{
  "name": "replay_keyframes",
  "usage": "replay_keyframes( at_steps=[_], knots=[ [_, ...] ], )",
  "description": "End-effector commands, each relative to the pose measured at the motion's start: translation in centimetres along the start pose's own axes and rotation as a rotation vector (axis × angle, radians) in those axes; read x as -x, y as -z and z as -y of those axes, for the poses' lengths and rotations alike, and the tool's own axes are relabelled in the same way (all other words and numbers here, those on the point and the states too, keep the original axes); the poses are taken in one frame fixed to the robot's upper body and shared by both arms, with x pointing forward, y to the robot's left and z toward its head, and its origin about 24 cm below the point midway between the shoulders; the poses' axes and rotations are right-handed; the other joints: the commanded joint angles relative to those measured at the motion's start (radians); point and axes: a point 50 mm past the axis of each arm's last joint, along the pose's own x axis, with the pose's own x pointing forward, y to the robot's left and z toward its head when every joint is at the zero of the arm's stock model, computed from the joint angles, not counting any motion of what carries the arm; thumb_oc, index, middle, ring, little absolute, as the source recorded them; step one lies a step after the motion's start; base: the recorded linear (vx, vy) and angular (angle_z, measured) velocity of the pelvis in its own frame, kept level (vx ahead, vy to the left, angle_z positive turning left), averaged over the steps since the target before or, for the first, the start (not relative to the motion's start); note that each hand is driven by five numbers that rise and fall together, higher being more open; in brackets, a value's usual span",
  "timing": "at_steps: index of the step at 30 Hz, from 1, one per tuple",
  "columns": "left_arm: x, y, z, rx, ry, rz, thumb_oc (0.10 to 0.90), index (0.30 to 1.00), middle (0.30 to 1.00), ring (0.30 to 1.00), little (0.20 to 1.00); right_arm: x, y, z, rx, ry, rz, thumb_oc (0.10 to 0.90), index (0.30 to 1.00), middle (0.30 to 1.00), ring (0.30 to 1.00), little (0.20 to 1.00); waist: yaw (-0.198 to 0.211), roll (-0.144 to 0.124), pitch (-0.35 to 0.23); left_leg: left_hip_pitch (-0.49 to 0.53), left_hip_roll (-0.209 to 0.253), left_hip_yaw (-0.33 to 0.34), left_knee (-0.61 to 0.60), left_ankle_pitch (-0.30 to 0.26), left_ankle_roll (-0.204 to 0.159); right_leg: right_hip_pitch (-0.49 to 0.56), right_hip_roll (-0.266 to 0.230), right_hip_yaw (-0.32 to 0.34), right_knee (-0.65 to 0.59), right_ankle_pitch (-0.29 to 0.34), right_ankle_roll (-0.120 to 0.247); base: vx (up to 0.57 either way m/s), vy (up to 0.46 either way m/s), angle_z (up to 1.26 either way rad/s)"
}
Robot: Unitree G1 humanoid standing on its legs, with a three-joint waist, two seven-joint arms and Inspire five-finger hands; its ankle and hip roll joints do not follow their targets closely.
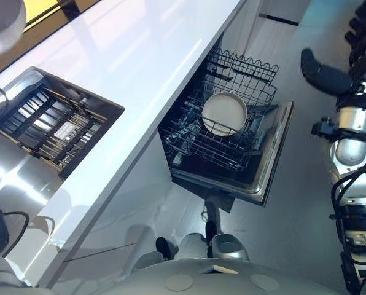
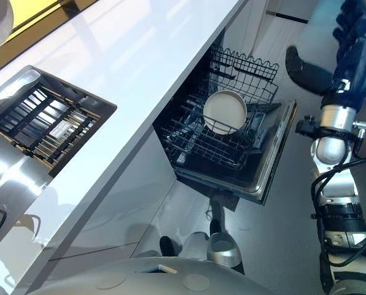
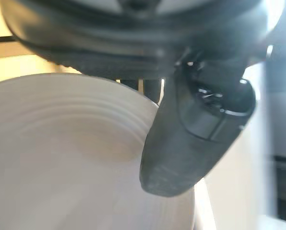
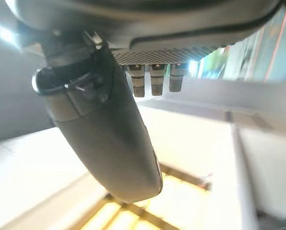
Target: Pick up plates and place into dishwasher.
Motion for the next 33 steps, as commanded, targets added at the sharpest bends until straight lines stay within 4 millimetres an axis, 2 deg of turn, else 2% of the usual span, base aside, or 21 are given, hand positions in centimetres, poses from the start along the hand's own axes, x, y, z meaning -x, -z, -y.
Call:
replay_keyframes(
  at_steps=[1,9,16,22,27,30,33],
  knots=[
    [-0.7,-4.4,-1.3,0.036,-0.078,0.288,0.1,0.3,0.3,0.3,0.2,-1.9,-5.7,-2.0,-0.121,-0.088,0.297,0.8,0.9,0.9,0.9,0.9,0.004,0.018,-0.161,-0.054,-0.041,-0.03,0.016,-0.036,-0.02,-0.003,0.044,-0.04,0.101,-0.12,0.066,-0.03,-0.021,0.17],
    [2.7,-7.0,2.6,0.267,0.05,0.339,0.1,0.3,0.3,0.3,0.2,-2.2,-8.1,-6.3,-0.253,-0.204,0.369,0.8,0.9,0.9,0.9,0.9,0.022,-0.002,-0.167,-0.055,-0.038,-0.028,0.012,-0.03,-0.022,0.002,0.048,-0.039,0.077,-0.103,0.066,-0.02,-0.025,0.12],
    [5.7,-8.8,5.4,0.422,0.185,0.339,0.1,0.3,0.3,0.3,0.2,-2.4,-9.5,-8.8,-0.305,-0.255,0.394,0.8,0.9,0.9,0.9,0.9,0.034,-0.011,-0.169,-0.052,-0.033,-0.026,0.011,-0.03,-0.022,0.005,0.049,-0.037,0.073,-0.097,0.07,0.0,-0.015,0.06],
    [7.0,-10.4,6.3,0.529,0.278,0.364,0.1,0.3,0.3,0.3,0.2,-2.7,-9.3,-10.5,-0.414,-0.365,0.288,0.8,0.9,0.9,0.9,0.9,0.044,-0.014,-0.169,-0.05,-0.031,-0.027,0.01,-0.031,-0.022,0.007,0.047,-0.038,0.07,-0.095,0.071,0.01,0.0,0.05],
    [7.5,-11.5,7.0,0.592,0.319,0.38,0.1,0.3,0.3,0.3,0.2,-2.2,-8.7,-11.9,-0.608,-0.463,0.169,0.8,0.9,0.9,0.9,0.9,0.047,-0.015,-0.17,-0.049,-0.032,-0.033,0.009,-0.032,-0.018,0.008,0.047,-0.04,0.072,-0.098,0.069,0.02,0.002,0.1],
    [7.7,-12.6,8.0,0.64,0.346,0.378,0.1,0.3,0.3,0.3,0.2,-1.6,-8.3,-13.3,-0.785,-0.527,0.07,0.8,0.9,0.9,0.9,0.9,0.049,-0.018,-0.17,-0.05,-0.035,-0.043,0.008,-0.032,-0.014,0.006,0.046,-0.041,0.072,-0.098,0.068,0.03,0.001,0.2],
    [7.9,-13.0,8.4,0.663,0.366,0.373,0.1,0.3,0.3,0.3,0.2,-1.3,-8.1,-13.8,-0.862,-0.549,0.024,0.8,0.9,0.9,0.9,0.9,0.05,-0.02,-0.169,-0.05,-0.038,-0.046,0.007,-0.032,-0.012,0.006,0.045,-0.04,0.07,-0.097,0.067,0.03,0.0,0.12]
  ],
)
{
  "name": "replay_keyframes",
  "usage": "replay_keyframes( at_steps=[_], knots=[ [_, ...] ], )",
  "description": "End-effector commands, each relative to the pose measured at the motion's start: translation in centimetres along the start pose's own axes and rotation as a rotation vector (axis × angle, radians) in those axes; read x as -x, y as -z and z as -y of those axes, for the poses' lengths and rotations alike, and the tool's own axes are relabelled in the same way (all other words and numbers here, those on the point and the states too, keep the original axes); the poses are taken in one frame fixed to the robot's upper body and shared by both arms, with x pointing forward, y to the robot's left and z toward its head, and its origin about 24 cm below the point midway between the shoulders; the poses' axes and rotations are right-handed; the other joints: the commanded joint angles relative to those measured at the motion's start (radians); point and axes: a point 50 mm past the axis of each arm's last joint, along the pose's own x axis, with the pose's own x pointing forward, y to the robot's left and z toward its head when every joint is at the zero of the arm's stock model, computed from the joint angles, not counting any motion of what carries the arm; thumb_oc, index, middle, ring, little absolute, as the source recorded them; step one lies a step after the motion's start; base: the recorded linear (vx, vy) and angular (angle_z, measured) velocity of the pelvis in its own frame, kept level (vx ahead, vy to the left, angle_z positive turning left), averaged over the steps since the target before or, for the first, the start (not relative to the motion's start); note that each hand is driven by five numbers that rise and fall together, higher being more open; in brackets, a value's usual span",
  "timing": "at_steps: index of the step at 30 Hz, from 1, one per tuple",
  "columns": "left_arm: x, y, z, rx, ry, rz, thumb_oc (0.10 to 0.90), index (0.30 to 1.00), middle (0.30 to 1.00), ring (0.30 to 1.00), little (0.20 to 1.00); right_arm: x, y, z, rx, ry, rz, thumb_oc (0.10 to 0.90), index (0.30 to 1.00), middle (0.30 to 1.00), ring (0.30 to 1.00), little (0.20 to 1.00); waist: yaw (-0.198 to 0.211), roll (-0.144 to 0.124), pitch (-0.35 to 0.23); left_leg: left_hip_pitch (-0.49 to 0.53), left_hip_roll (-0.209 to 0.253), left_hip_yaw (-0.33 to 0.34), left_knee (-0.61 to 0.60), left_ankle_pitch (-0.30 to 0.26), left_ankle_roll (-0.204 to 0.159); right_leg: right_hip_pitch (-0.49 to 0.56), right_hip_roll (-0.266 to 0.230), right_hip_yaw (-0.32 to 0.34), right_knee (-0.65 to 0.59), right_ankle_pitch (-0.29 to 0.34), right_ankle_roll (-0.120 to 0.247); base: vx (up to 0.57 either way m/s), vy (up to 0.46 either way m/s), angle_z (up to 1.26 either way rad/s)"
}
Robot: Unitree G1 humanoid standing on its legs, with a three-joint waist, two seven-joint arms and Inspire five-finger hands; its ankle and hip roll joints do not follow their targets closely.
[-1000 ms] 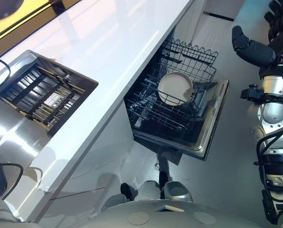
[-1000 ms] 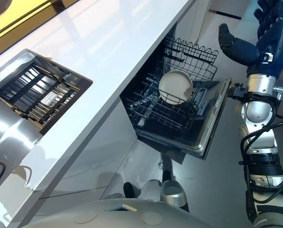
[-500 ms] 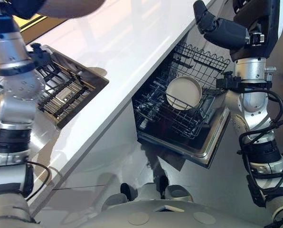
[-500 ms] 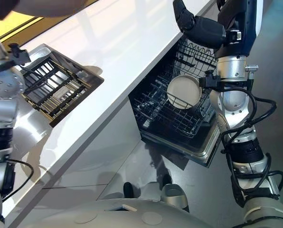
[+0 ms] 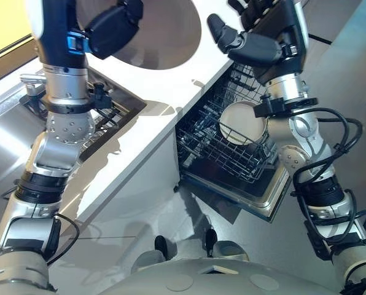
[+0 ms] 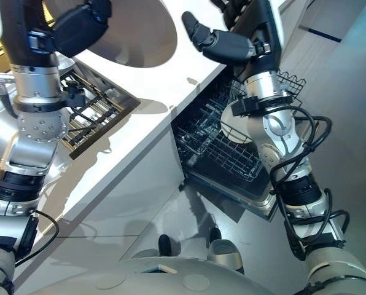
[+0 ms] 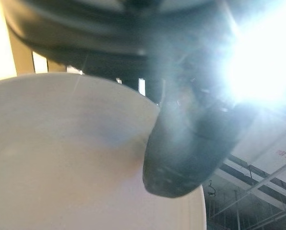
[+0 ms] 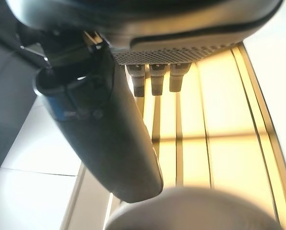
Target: Pick up plates and place into dishwasher.
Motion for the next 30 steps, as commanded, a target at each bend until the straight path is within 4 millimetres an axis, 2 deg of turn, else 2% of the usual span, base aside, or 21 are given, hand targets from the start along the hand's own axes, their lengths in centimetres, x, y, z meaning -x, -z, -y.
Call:
replay_keyframes(
  at_steps=[1,9,12,16,17,18,22,25,30],
  knots=[
    [-2.4,-2.7,0.5,0.097,-0.005,0.143,0.1,0.3,0.3,0.3,0.2,-1.5,-3.1,-3.3,-0.185,-0.167,0.15,0.8,0.9,0.9,0.9,0.9,0.004,-0.012,-0.152,-0.028,-0.049,0.054,0.007,-0.057,0.006,-0.061,0.035,-0.018,0.123,-0.096,0.069,0.02,-0.007,0.13],
    [-3.1,-3.3,2.8,0.166,0.053,0.116,0.1,0.3,0.3,0.3,0.2,-1.1,-1.9,-4.0,-0.241,-0.192,0.091,0.8,0.9,0.9,0.9,0.9,-0.007,-0.027,-0.149,-0.037,-0.057,0.058,0.005,-0.059,0.013,-0.07,0.033,-0.016,0.111,-0.087,0.072,0.0,-0.01,0.11],
    [-3.3,-3.4,3.2,0.15,0.063,0.106,0.1,0.3,0.3,0.3,0.2,-0.9,-2.0,-4.1,-0.236,-0.186,0.122,0.8,0.9,0.9,0.9,0.9,-0.011,-0.03,-0.15,-0.038,-0.058,0.062,0.005,-0.059,0.015,-0.073,0.032,-0.018,0.112,-0.086,0.073,0.0,0.0,0.0],
    [-3.2,-2.8,3.1,0.105,0.038,0.069,0.1,0.3,0.3,0.3,0.2,-0.3,-4.6,-3.1,-0.004,-0.01,0.401,0.8,0.9,0.9,0.9,0.9,-0.017,-0.029,-0.15,-0.037,-0.059,0.069,0.005,-0.061,0.016,-0.074,0.032,-0.014,0.11,-0.083,0.076,0.0,0.0,0.0],
    [-3.2,-2.3,2.7,0.078,0.012,0.048,0.1,0.3,0.3,0.3,0.2,0.3,-6.3,-2.7,0.217,0.095,0.57,0.8,0.9,0.9,0.9,0.9,-0.021,-0.025,-0.147,-0.033,-0.06,0.071,0.004,-0.064,0.016,-0.072,0.033,-0.007,0.107,-0.082,0.077,0.01,0.009,-0.03],
    [-3.3,-1.9,2.3,0.063,-0.005,0.034,0.1,0.3,0.3,0.3,0.2,0.4,-7.1,-2.6,0.349,0.136,0.652,0.8,0.9,0.9,0.9,0.9,-0.024,-0.021,-0.147,-0.031,-0.061,0.073,0.004,-0.065,0.016,-0.07,0.033,-0.005,0.105,-0.08,0.078,0.01,0.015,-0.04],
    [-4.0,-1.2,1.1,0.041,-0.047,0.002,0.1,0.3,0.3,0.3,0.2,-0.5,-8.2,-1.9,0.541,0.197,0.686,0.8,0.9,0.9,0.9,0.9,-0.024,-0.013,-0.147,-0.024,-0.06,0.074,0.005,-0.065,0.012,-0.066,0.03,-0.005,0.102,-0.077,0.08,0.01,0.014,-0.04],
    [-3.6,-0.9,0.4,0.037,-0.056,-0.013,0.1,0.3,0.3,0.3,0.2,-0.6,-8.2,-0.9,0.535,0.218,0.644,0.8,0.9,0.9,0.9,0.9,-0.021,-0.011,-0.149,-0.022,-0.057,0.073,0.007,-0.066,0.01,-0.063,0.028,-0.007,0.107,-0.082,0.082,0.0,0.004,-0.05],
    [-2.6,-0.6,0.0,0.022,-0.048,-0.031,0.1,0.3,0.3,0.3,0.2,-0.5,-6.9,-0.2,0.347,0.113,0.477,0.8,0.9,0.9,0.9,0.9,-0.019,-0.006,-0.151,-0.019,-0.055,0.068,0.007,-0.066,0.01,-0.062,0.026,-0.012,0.12,-0.091,0.08,0.0,0.0,0.0]
  ],
)
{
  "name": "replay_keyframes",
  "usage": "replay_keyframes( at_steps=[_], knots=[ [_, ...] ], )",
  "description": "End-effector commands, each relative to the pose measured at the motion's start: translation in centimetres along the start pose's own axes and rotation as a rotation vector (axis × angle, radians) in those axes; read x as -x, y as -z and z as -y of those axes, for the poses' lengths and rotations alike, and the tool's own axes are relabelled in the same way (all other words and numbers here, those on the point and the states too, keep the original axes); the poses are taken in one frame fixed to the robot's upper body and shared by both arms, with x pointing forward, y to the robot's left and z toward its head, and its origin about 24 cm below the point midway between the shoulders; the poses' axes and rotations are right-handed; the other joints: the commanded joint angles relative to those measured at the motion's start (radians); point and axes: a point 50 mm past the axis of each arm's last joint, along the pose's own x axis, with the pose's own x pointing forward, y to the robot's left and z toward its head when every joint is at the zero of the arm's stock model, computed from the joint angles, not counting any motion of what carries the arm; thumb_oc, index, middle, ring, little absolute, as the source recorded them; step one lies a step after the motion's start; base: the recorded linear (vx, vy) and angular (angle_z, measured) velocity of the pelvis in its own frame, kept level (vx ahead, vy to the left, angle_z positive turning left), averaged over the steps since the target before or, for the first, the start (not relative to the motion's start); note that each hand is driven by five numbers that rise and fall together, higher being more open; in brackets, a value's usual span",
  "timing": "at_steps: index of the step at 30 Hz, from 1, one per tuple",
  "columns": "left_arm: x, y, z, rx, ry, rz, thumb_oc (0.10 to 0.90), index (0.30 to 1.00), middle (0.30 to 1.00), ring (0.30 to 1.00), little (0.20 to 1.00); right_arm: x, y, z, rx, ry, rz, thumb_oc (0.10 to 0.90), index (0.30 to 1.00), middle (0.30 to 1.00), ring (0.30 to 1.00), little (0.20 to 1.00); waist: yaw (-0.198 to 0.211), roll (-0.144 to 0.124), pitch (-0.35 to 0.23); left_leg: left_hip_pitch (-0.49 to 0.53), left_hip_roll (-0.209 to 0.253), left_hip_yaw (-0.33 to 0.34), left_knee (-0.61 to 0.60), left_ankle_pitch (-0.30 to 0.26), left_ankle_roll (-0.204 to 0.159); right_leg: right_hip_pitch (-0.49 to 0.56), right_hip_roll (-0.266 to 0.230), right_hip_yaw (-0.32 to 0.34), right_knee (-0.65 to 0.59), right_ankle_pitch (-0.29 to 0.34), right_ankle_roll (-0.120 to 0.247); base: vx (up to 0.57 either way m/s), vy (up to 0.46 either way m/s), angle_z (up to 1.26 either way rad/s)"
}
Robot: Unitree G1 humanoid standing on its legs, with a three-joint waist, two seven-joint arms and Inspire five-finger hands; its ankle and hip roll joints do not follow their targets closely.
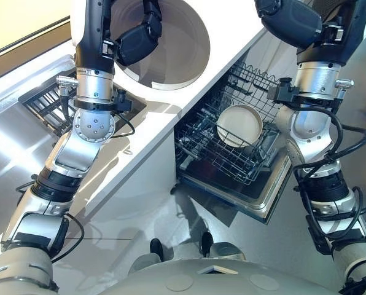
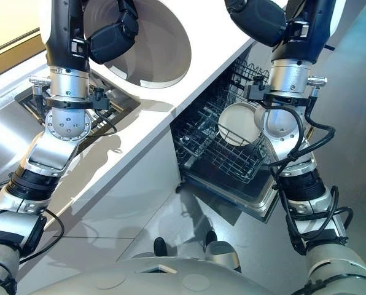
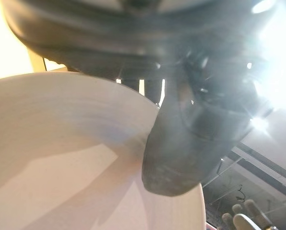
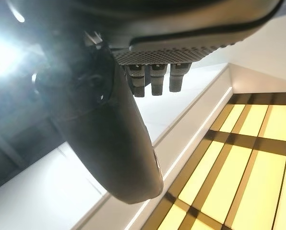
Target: Pick up plates and place into dishwasher.
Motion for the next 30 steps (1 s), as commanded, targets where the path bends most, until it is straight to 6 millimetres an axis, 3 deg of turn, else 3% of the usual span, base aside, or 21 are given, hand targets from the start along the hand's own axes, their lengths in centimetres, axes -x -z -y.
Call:
replay_keyframes(
  at_steps=[1,5,10,19,30],
  knots=[
    [-2.3,-2.6,-2.7,-0.016,-0.106,0.177,0.1,0.3,0.3,0.3,0.2,-1.1,-2.1,-0.8,-0.193,-0.107,0.057,0.8,0.9,0.9,0.9,0.9,0.019,0.016,-0.126,-0.006,-0.054,0.056,0.007,-0.079,0.008,-0.062,0.027,-0.022,0.127,-0.091,0.08,0.0,0.0,0.0],
    [-2.1,-2.1,-2.8,-0.044,-0.109,0.172,0.1,0.3,0.3,0.3,0.2,0.1,-0.5,-1.8,-0.477,-0.184,-0.124,0.8,0.9,0.9,0.9,0.9,0.014,0.015,-0.128,-0.005,-0.053,0.063,0.008,-0.08,0.008,-0.064,0.024,-0.026,0.134,-0.095,0.08,0.0,0.0,0.0],
    [-2.6,-1.3,-3.4,-0.103,-0.122,0.153,0.1,0.3,0.3,0.3,0.2,1.1,-0.2,-2.8,-0.675,-0.25,-0.211,0.8,0.9,0.9,0.9,0.9,0.003,0.013,-0.131,-0.004,-0.053,0.075,0.009,-0.083,0.011,-0.069,0.022,-0.03,0.138,-0.095,0.082,0.0,0.0,0.0],
    [-3.2,0.0,-3.5,-0.144,-0.12,0.102,0.1,0.3,0.3,0.3,0.2,2.2,0.9,-3.9,-0.729,-0.355,-0.327,0.8,0.9,0.9,0.9,0.9,-0.014,0.011,-0.14,-0.006,-0.052,0.086,0.01,-0.081,0.013,-0.077,0.022,-0.028,0.143,-0.096,0.084,0.0,-0.012,-0.07],
    [-3.0,0.1,-1.7,-0.101,-0.074,0.094,0.1,0.3,0.3,0.3,0.2,4.1,2.7,-6.7,-0.721,-0.488,-0.489,0.8,0.9,0.9,0.9,0.9,-0.008,0.005,-0.138,-0.014,-0.053,0.077,0.01,-0.074,0.014,-0.077,0.023,-0.032,0.143,-0.097,0.081,0.0,-0.002,-0.01]
  ],
)
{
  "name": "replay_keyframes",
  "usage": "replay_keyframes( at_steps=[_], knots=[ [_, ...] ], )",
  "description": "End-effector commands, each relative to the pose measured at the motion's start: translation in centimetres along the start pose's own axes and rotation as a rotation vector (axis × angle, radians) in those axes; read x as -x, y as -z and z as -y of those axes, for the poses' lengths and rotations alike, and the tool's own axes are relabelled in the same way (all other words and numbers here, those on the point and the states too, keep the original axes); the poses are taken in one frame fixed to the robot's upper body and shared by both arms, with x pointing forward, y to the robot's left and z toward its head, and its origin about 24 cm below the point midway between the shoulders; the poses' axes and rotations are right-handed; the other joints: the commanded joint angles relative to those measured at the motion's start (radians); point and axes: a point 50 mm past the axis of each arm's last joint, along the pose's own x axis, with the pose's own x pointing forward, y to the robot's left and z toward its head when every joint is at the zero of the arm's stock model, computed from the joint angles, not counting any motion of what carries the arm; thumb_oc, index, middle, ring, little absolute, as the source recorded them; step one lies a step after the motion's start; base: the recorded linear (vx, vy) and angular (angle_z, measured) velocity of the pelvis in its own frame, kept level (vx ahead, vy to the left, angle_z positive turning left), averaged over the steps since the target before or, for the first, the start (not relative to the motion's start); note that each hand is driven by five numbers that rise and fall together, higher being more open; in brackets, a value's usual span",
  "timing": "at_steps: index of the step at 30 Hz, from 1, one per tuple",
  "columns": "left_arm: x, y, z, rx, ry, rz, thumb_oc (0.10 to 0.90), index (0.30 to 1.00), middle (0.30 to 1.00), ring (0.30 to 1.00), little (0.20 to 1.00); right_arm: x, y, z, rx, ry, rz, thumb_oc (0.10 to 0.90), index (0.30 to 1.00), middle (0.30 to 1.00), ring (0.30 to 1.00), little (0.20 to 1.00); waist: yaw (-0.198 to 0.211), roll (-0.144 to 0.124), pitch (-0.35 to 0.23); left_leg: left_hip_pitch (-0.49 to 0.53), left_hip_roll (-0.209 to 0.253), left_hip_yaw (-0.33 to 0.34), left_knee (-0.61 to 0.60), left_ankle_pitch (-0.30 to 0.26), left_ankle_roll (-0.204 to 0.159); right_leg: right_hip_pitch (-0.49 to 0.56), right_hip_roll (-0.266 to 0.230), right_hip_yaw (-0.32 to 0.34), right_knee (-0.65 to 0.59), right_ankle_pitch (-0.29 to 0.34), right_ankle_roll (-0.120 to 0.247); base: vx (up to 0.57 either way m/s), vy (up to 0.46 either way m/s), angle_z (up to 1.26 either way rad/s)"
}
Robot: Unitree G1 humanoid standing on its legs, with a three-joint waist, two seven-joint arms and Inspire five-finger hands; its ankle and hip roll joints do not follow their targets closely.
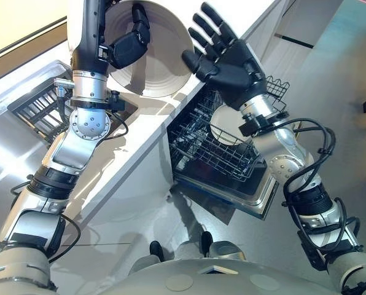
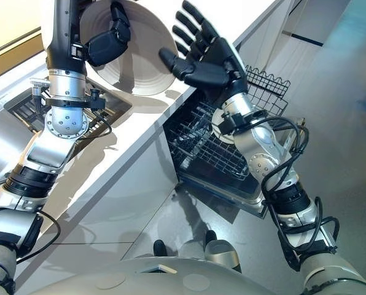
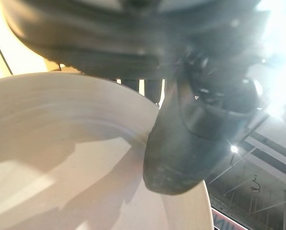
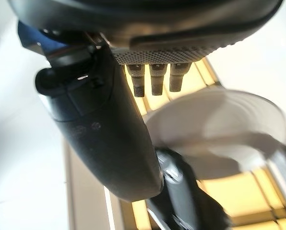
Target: Pick up plates and place into dishwasher.
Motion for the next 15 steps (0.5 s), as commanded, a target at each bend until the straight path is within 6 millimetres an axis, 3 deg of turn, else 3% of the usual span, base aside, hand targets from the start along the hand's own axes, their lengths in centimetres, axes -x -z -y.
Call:
replay_keyframes(
  at_steps=[1,15],
  knots=[
    [-3.2,-2.6,-1.3,-0.001,-0.085,0.175,0.1,0.3,0.3,0.3,0.2,-1.1,-2.3,-2.2,0.012,-0.118,0.139,0.8,0.9,0.9,0.9,0.9,0.019,0.004,-0.136,-0.023,-0.06,0.03,0.01,-0.073,0.015,-0.067,0.018,-0.055,0.138,-0.098,0.081,0.0,0.0,0.0],
    [-2.2,-4.4,3.2,0.375,0.148,0.105,0.1,0.3,0.3,0.3,0.2,-2.9,-1.0,-4.1,-0.02,-0.072,0.148,0.8,0.9,0.9,0.9,0.9,0.047,0.002,-0.115,-0.023,-0.064,0.009,0.014,-0.072,0.018,-0.054,0.017,-0.066,0.134,-0.098,0.08,0.0,0.0,0.0]
  ],
)
